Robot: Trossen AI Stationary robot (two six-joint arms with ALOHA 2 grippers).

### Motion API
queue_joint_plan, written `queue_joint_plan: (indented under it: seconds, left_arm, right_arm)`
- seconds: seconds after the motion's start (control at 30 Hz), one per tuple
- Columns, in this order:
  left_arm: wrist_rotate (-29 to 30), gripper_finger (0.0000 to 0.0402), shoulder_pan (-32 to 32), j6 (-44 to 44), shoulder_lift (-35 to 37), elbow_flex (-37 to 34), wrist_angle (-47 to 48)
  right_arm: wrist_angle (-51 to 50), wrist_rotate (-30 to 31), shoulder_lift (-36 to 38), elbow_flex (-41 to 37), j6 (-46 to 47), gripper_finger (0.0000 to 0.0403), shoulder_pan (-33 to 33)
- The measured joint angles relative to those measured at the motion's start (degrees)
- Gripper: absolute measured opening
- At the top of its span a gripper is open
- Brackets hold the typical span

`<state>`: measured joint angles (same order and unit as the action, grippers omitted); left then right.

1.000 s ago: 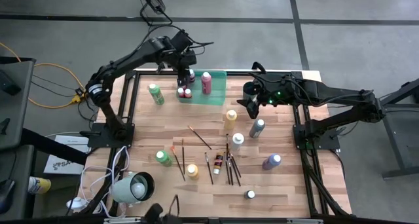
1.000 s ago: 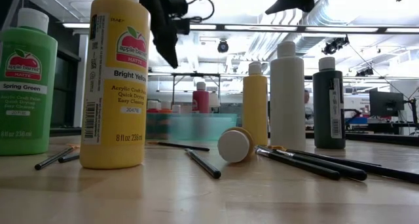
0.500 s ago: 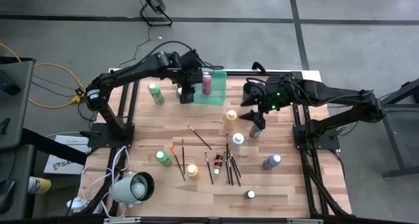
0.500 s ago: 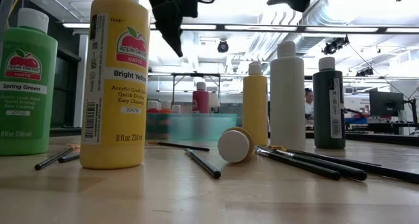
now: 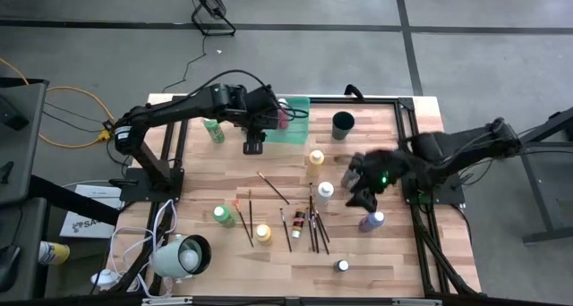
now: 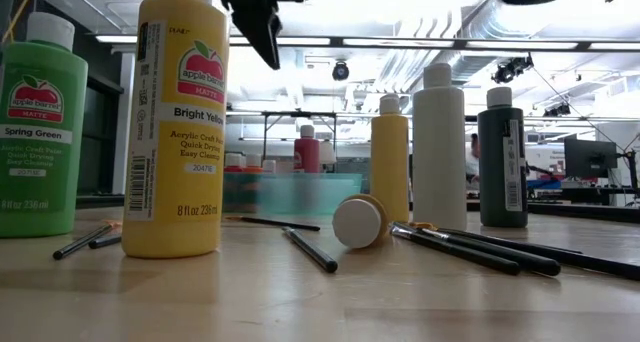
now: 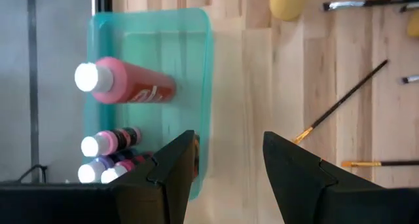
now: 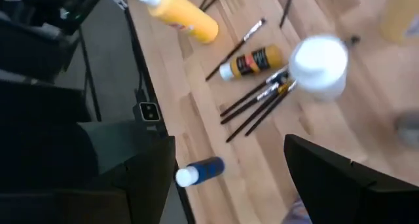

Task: Pick & Place Paint Supplies
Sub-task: Put the small blue paint bottle into the green bin

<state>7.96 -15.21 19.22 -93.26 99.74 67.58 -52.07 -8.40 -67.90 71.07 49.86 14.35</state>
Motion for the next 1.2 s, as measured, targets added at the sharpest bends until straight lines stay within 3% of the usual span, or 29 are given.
queue_joint_plan:
  seconds: [0.47,0.67,0.87,1.2]
  left_arm:
    - [-0.4,0.0175,0.6,6.6,3.2,0.0,0.8]
    - [-1.7,0.0175,0.6,9.3,3.2,0.0,1.6]
    - [-2.2,0.0175,0.6,10.4,3.2,0.0,1.5]
    - [-2.7,0.0175,0.6,10.5,3.2,0.0,1.5]
  right_arm:
    - [0.3,25.0,-14.3,0.0,43.4,0.0279,32.1]
    - [5.8,33.9,-22.7,0.0,58.2,0.0279,41.6]
    - [12.4,33.3,-30.8,0.0,62.6,0.0279,45.5]
    - [16.3,35.4,-40.6,0.0,60.7,0.0279,46.0]
